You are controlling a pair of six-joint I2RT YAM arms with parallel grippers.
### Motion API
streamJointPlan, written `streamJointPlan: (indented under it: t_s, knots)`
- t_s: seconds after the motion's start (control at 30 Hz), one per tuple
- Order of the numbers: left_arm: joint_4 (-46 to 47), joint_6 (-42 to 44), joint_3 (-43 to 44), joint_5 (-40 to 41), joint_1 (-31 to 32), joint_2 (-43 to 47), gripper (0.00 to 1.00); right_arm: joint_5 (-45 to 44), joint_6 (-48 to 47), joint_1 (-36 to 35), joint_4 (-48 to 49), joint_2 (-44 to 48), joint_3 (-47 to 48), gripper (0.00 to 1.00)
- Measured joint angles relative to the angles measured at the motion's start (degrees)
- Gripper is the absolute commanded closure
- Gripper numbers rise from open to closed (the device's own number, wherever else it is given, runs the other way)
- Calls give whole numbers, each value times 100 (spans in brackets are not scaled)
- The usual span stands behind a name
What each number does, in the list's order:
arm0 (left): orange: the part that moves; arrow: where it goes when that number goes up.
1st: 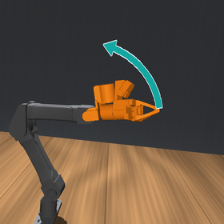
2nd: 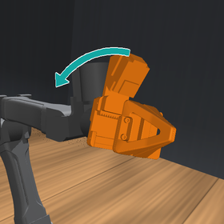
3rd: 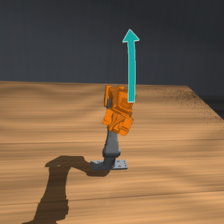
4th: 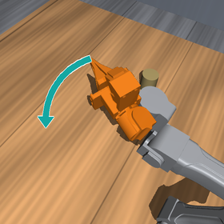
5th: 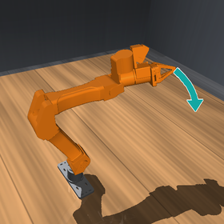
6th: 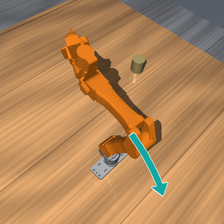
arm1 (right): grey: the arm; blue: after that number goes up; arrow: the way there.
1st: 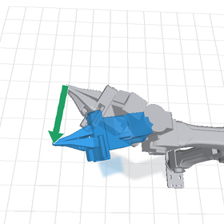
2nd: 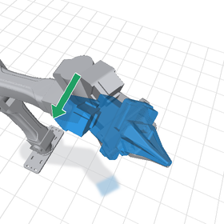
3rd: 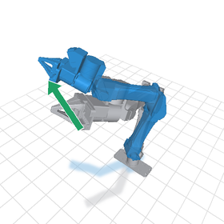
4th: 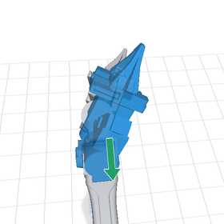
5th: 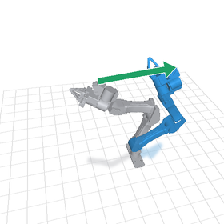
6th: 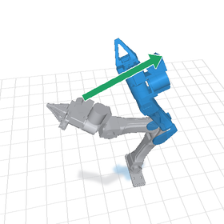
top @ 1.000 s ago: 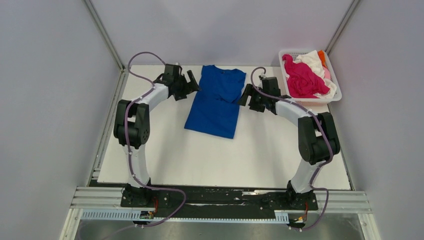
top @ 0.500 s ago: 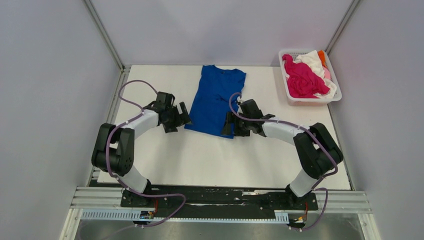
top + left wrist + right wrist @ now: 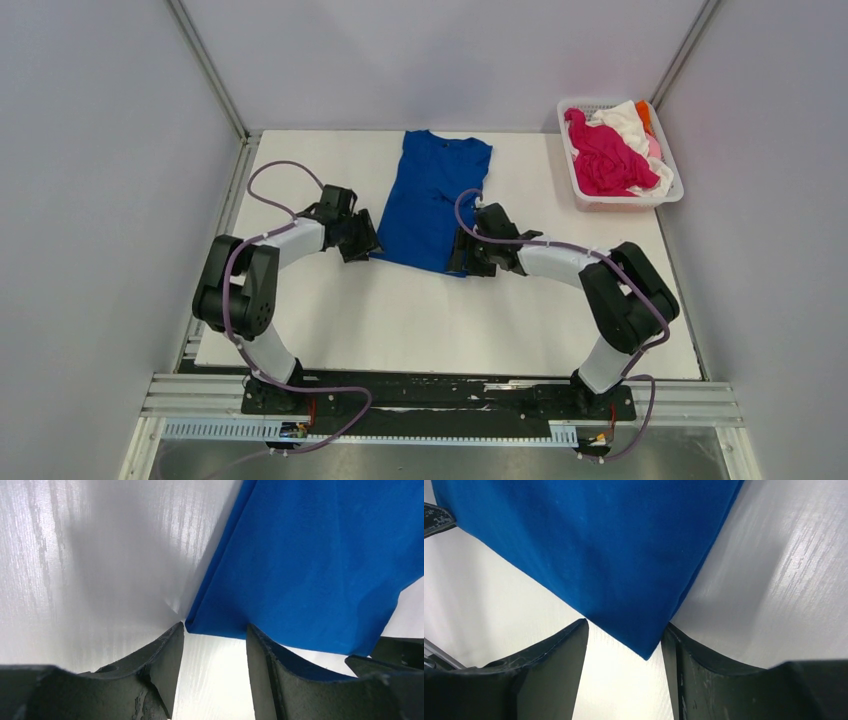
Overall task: Fold and stack the t-shirts
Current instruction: Grab one side of the 2/3 rectangular tshirt with both arms
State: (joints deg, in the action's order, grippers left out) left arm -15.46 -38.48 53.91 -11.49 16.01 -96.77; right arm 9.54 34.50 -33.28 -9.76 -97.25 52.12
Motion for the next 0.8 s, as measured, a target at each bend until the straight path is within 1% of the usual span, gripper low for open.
streamJointPlan:
  t_s: [0.1,0.17,0.23,0.27,0.3,0.33,0.37,0.4,0.43,0.5,0.6,0.63,0.67,0.8]
  knots:
    - [13,0,79,-2,13,-83,45,-90,35,-31,-26,15,0,41]
    - [9,-4,170,0,13,-168,48,-155,39,-46,-66,31,0,41]
    - [20,-7,251,17,13,-254,57,-210,37,-63,-90,48,-2,43]
    - [20,-11,291,26,13,-297,65,-238,37,-70,-92,55,-9,45]
    - [31,-17,323,44,13,-348,69,-271,35,-74,-103,57,-11,47]
    - [31,-17,361,57,11,-389,78,-291,33,-81,-111,59,-11,48]
    - [44,-13,385,76,11,-437,83,-317,31,-85,-120,59,-13,51]
    - [52,-22,396,83,11,-457,95,-334,24,-96,-131,59,-17,56]
    - [59,-26,396,101,13,-476,98,-356,11,-98,-138,59,-20,61]
    - [72,-44,393,92,17,-479,100,-402,-28,-114,-184,52,-22,76]
    - [101,-63,361,125,39,-455,100,-413,-72,-138,-221,7,-24,94]
    - [120,-66,321,140,46,-420,100,-411,-85,-151,-212,4,-33,98]
    - [142,-74,247,153,59,-363,100,-402,-83,-173,-199,20,-44,100]
    - [44,-83,-254,326,181,140,100,-278,-144,-264,-304,232,-238,100]
